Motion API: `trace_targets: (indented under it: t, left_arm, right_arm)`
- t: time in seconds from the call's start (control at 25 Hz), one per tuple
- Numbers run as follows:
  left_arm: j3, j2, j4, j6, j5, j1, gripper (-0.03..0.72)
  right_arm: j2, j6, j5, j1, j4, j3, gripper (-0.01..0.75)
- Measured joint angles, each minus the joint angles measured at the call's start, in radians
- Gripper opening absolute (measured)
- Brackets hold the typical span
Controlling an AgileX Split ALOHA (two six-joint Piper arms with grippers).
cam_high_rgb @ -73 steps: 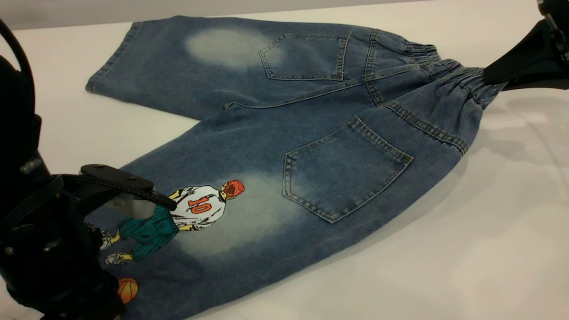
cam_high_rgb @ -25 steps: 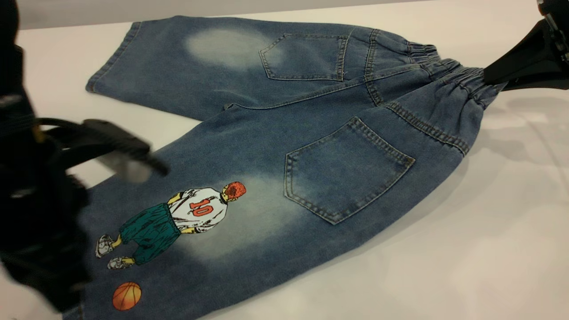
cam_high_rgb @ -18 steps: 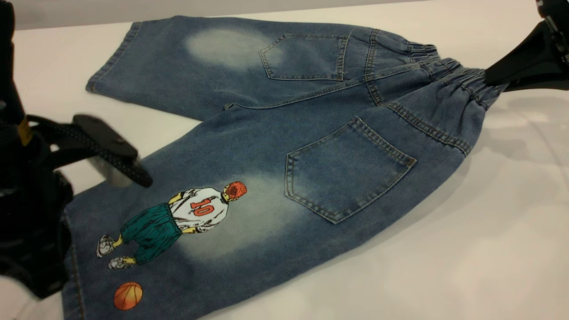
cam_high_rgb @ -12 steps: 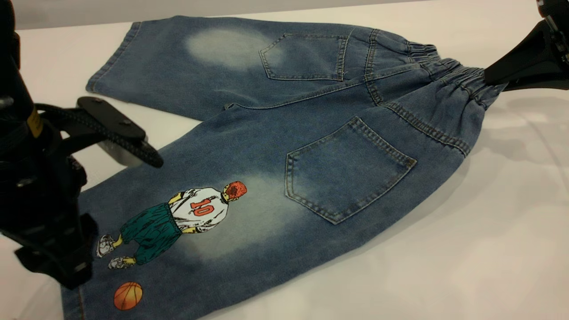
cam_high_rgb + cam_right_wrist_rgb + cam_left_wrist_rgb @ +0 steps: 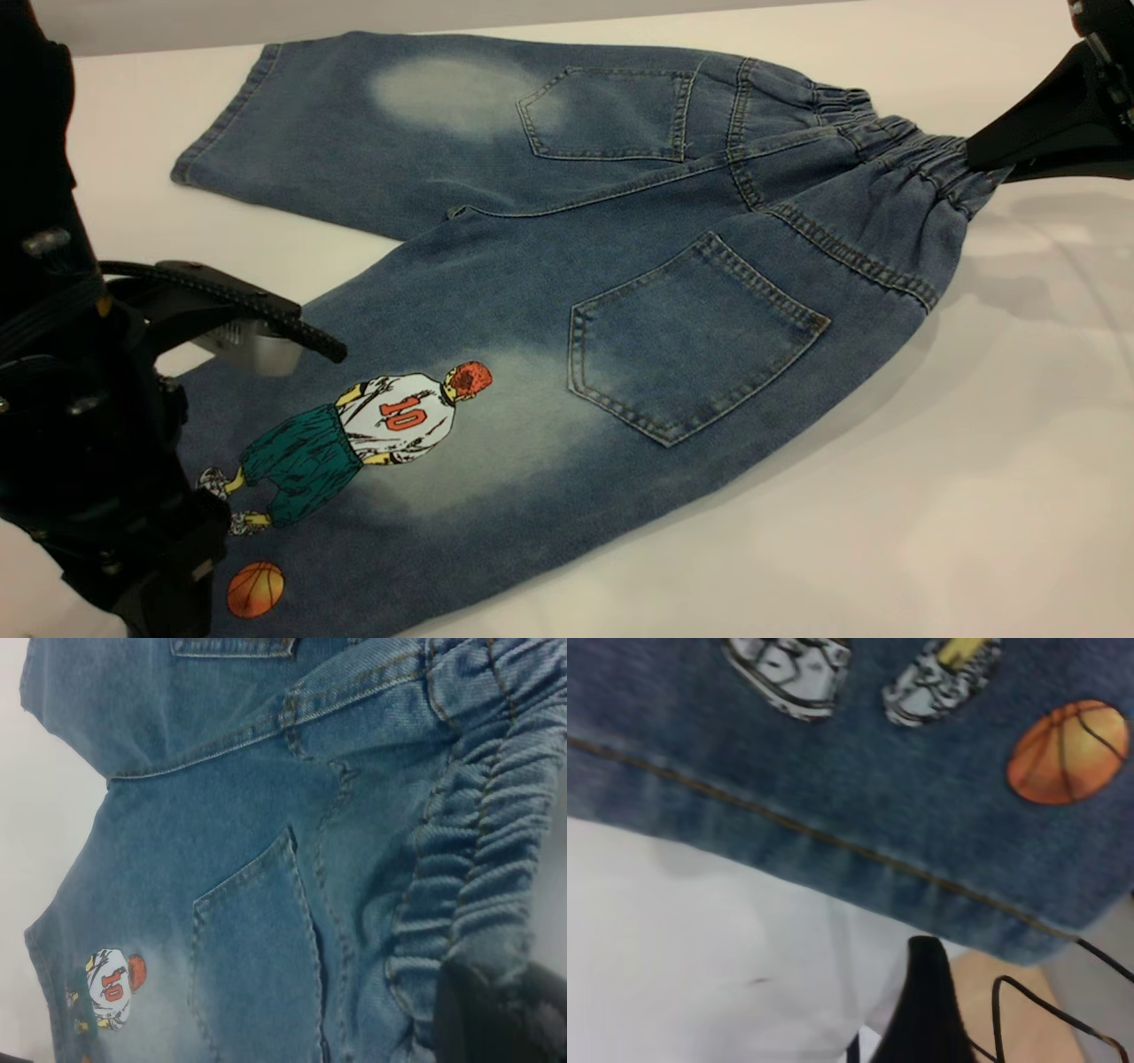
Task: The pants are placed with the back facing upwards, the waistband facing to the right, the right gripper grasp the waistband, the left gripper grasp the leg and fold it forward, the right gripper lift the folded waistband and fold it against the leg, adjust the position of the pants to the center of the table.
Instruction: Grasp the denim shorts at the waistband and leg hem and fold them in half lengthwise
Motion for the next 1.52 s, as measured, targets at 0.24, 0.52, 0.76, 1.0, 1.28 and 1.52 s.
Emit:
trace_targets:
  t: [0.24, 0.52, 0.76, 1.0, 1.28, 1.52]
  left_arm:
    - [0.003, 0.055, -0.052, 0.01, 0.029, 0.0, 0.512]
    - [0.008, 0.068, -0.05, 0.013, 0.007, 0.0, 0.512]
    - [0.008, 0.076, -0.05, 0.013, -0.016, 0.0, 0.512]
    - [0.008, 0.127, -0.053, 0.013, -0.027, 0.0, 0.512]
    - [0.007, 0.134, -0.056, 0.013, -0.053, 0.0, 0.512]
    - [0.005, 0.156, -0.07, 0.013, -0.064, 0.0, 0.512]
  right_arm:
    - [0.0, 0.0, 0.0, 0.0, 0.0, 0.0, 0.046]
    - [0.0, 0.0, -0.002, 0.0, 0.0, 0.0, 0.046]
    - [0.0, -0.001, -0.002, 0.0, 0.0, 0.0, 0.046]
    - [0.0, -0.001, -0.002, 0.0, 0.0, 0.0, 0.046]
    - [0.0, -0.003, -0.002, 0.0, 0.0, 0.0, 0.046]
    - [0.0, -0.003, -0.002, 0.0, 0.0, 0.0, 0.046]
